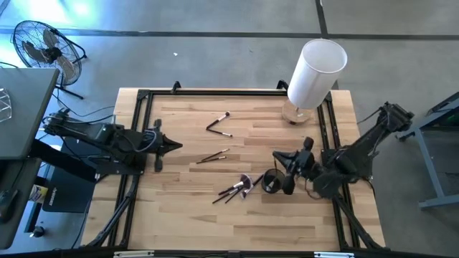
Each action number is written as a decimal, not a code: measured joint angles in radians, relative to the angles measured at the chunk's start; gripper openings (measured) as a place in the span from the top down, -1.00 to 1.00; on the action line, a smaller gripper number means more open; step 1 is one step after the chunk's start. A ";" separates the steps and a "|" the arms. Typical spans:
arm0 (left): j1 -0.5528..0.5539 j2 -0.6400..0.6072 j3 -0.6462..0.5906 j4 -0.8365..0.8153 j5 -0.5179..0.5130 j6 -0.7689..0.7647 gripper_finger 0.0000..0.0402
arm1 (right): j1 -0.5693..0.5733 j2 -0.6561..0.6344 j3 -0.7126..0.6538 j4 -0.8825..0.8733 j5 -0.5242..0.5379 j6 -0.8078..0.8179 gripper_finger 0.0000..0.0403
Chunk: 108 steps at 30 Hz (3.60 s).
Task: Put items in baskets/containers
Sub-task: Put the eyeshadow brush into the mesh organizer, then put the blush brush into the mesh organizer
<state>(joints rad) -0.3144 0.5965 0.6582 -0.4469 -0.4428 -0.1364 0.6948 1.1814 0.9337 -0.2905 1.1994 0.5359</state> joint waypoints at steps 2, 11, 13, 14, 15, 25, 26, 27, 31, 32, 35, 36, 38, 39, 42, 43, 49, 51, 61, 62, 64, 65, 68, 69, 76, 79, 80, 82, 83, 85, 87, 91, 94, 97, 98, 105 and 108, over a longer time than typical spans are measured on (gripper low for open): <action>0.000 0.043 0.000 0.062 -0.001 0.000 1.00 | 0.011 0.030 0.000 -0.076 0.018 0.081 1.00; 0.000 0.210 0.001 0.234 0.006 -0.004 1.00 | 0.098 0.160 -0.001 -0.328 0.118 0.429 1.00; 0.000 0.236 0.001 0.271 0.006 -0.004 1.00 | 0.105 0.176 -0.001 -0.337 0.118 0.434 1.00; 0.000 0.250 0.001 0.287 0.006 -0.005 1.00 | 0.106 0.182 -0.001 -0.337 0.119 0.443 1.00; 0.000 0.260 0.001 0.297 0.006 -0.005 1.00 | 0.104 0.189 -0.001 -0.337 0.119 0.449 1.00; 0.000 0.311 0.001 0.393 0.005 -0.050 1.00 | 0.042 0.226 -0.001 -0.362 0.018 0.494 0.99; 0.000 0.312 0.001 0.394 0.005 -0.053 1.00 | 0.038 0.225 -0.001 -0.372 0.006 0.503 0.98; 0.000 0.312 0.001 0.393 0.005 -0.055 1.00 | 0.038 0.223 -0.001 -0.385 -0.005 0.508 0.96; 0.000 0.312 0.001 0.394 0.005 -0.056 1.00 | 0.045 0.201 -0.001 -0.429 -0.031 0.529 0.82; 0.000 0.312 0.001 0.394 0.005 -0.056 1.00 | 0.047 0.194 -0.001 -0.444 -0.034 0.537 0.78; 0.000 0.312 0.001 0.394 0.002 -0.075 1.00 | 0.048 0.176 -0.001 -0.477 -0.056 0.541 0.66; 0.000 0.312 0.001 0.394 0.000 -0.089 1.00 | 0.047 0.170 -0.001 -0.488 -0.067 0.541 0.62; 0.000 0.312 0.001 0.395 -0.001 -0.127 1.00 | 0.047 0.150 -0.001 -0.517 -0.091 0.541 0.56; 0.000 0.312 0.001 0.396 -0.001 -0.146 1.00 | 0.047 0.137 -0.001 -0.537 -0.102 0.540 0.54; 0.000 0.320 0.001 0.408 -0.001 -0.198 1.00 | 0.047 0.081 -0.001 -0.591 -0.137 0.509 0.52; 0.000 0.329 0.001 0.419 -0.001 -0.214 1.00 | 0.045 0.057 0.000 -0.599 -0.173 0.486 0.52; 0.001 0.421 0.000 0.564 -0.020 -0.228 1.00 | 0.005 -0.073 0.000 -0.688 -0.515 0.616 0.74; 0.001 0.466 0.000 0.631 -0.022 -0.228 1.00 | -0.008 -0.107 0.000 -0.755 -0.606 0.636 0.91; 0.269 0.711 0.256 0.311 0.158 -0.395 1.00 | -0.016 -0.258 0.000 -0.994 -0.656 0.800 0.97; 0.312 0.737 0.295 0.257 0.187 -0.386 1.00 | -0.024 -0.267 0.000 -0.994 -0.640 0.801 0.97; 0.394 0.790 0.378 0.156 0.233 -0.329 0.99 | -0.045 -0.278 0.000 -0.996 -0.622 0.800 0.99; 0.432 0.817 0.423 0.121 0.248 -0.292 0.98 | -0.057 -0.281 0.000 -0.999 -0.624 0.799 0.99; 0.540 0.891 0.547 0.006 0.254 -0.204 0.92 | -0.107 -0.280 0.000 -1.006 -0.663 0.794 0.99; 0.573 0.923 0.589 -0.021 0.266 -0.171 0.89 | -0.124 -0.280 0.000 -1.009 -0.675 0.792 0.99; 0.763 1.174 0.852 -0.191 0.433 -0.070 0.51 | -0.228 -0.280 0.000 -1.012 -0.694 0.765 1.00; 0.811 1.280 0.941 -0.249 0.461 -0.058 0.36 | -0.269 -0.280 0.000 -1.012 -0.694 0.765 0.99; 0.823 1.313 0.970 -0.264 0.460 -0.044 0.32 | -0.281 -0.279 0.000 -1.012 -0.694 0.765 0.99; 0.839 1.372 1.027 -0.314 0.461 -0.007 0.28 | -0.306 -0.279 0.000 -1.012 -0.694 0.765 1.00; 0.845 1.401 1.055 -0.338 0.461 0.017 0.27 | -0.319 -0.279 0.000 -1.012 -0.693 0.765 0.99; 0.855 1.459 1.105 -0.379 0.462 0.046 0.27 | -0.343 -0.279 0.000 -1.011 -0.689 0.765 0.99; 0.865 1.507 1.144 -0.407 0.463 0.054 0.27 | -0.367 -0.279 0.000 -1.011 -0.686 0.765 1.00; 0.880 1.584 1.214 -0.443 0.524 0.077 0.27 | -0.410 -0.279 0.000 -1.011 -0.686 0.765 0.99; 0.892 1.618 1.242 -0.470 0.555 0.089 0.27 | -0.435 -0.279 0.000 -1.011 -0.687 0.765 1.00; 0.898 1.653 1.264 -0.468 0.557 0.091 0.27 | -0.457 -0.279 0.000 -1.011 -0.687 0.764 0.99; 0.901 1.662 1.269 -0.485 0.570 0.091 0.27 | -0.463 -0.279 0.000 -1.011 -0.687 0.764 0.99; 0.937 1.658 1.280 -0.566 0.674 0.088 0.27 | -0.497 -0.279 0.000 -1.005 -0.688 0.754 0.99; 0.946 1.675 1.281 -0.571 0.701 0.086 0.28 | -0.506 -0.279 0.000 -1.004 -0.687 0.752 1.00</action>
<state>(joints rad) 0.6318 2.2715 1.9388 -1.0176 0.2584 -0.0507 0.1888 0.9020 0.9337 -1.2942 0.5122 1.2875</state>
